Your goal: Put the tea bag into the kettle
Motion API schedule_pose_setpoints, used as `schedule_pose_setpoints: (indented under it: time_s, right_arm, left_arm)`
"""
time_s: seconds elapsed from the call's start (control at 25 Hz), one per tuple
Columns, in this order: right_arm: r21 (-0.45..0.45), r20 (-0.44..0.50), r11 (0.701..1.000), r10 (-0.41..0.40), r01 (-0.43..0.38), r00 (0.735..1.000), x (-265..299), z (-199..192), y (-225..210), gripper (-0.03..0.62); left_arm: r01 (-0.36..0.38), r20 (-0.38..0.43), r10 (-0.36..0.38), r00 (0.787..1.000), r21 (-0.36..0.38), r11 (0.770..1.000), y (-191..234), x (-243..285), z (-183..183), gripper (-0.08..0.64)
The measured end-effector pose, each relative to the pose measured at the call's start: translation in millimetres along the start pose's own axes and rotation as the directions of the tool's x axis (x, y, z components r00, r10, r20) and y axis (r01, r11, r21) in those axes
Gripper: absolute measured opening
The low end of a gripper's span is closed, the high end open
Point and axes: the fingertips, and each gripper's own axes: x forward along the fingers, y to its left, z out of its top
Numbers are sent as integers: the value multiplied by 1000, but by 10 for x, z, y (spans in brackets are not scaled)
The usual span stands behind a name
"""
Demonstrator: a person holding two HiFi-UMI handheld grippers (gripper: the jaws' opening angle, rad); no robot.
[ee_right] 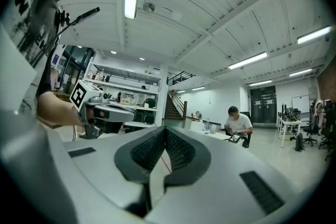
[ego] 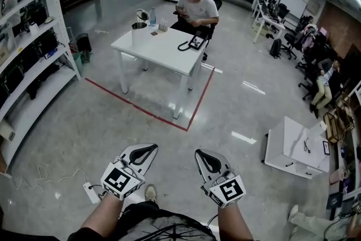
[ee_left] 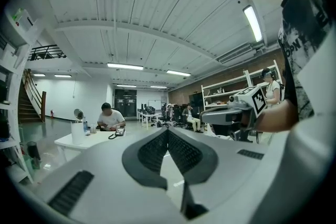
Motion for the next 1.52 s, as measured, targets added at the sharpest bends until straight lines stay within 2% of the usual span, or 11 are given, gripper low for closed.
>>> schedule_pose_setpoints:
  time_s: [0.2, 0.32, 0.48, 0.68, 1.24, 1.52]
  right_arm:
    - [44, 37, 999, 10, -12, 999, 706, 76, -175, 9]
    - [42, 28, 999, -5, 4, 1000, 1064, 32, -267, 11]
    - [27, 19, 999, -21, 20, 1000, 1451, 5, -395, 11]
    - [29, 11, 1000, -6, 6, 1000, 1849, -14, -409, 11]
    - [21, 2, 999, 29, -29, 1000, 2409, -31, -556, 11]
    - [15, 1, 998, 55, -55, 998, 2730, -93, -852, 11]
  left_arm:
    - [38, 0, -38, 999, 24, 999, 623, 222, 31, 9]
    - [49, 3, -49, 999, 18, 999, 954, 328, -13, 8]
    - [81, 3, -81, 997, 24, 996, 1262, 432, -48, 9]
    - [79, -1, -79, 997, 10, 997, 1617, 456, -100, 9]
    - [44, 8, -44, 999, -18, 999, 2203, 557, -171, 9]
    - [14, -4, -14, 1000, -17, 1000, 2484, 826, -218, 8]
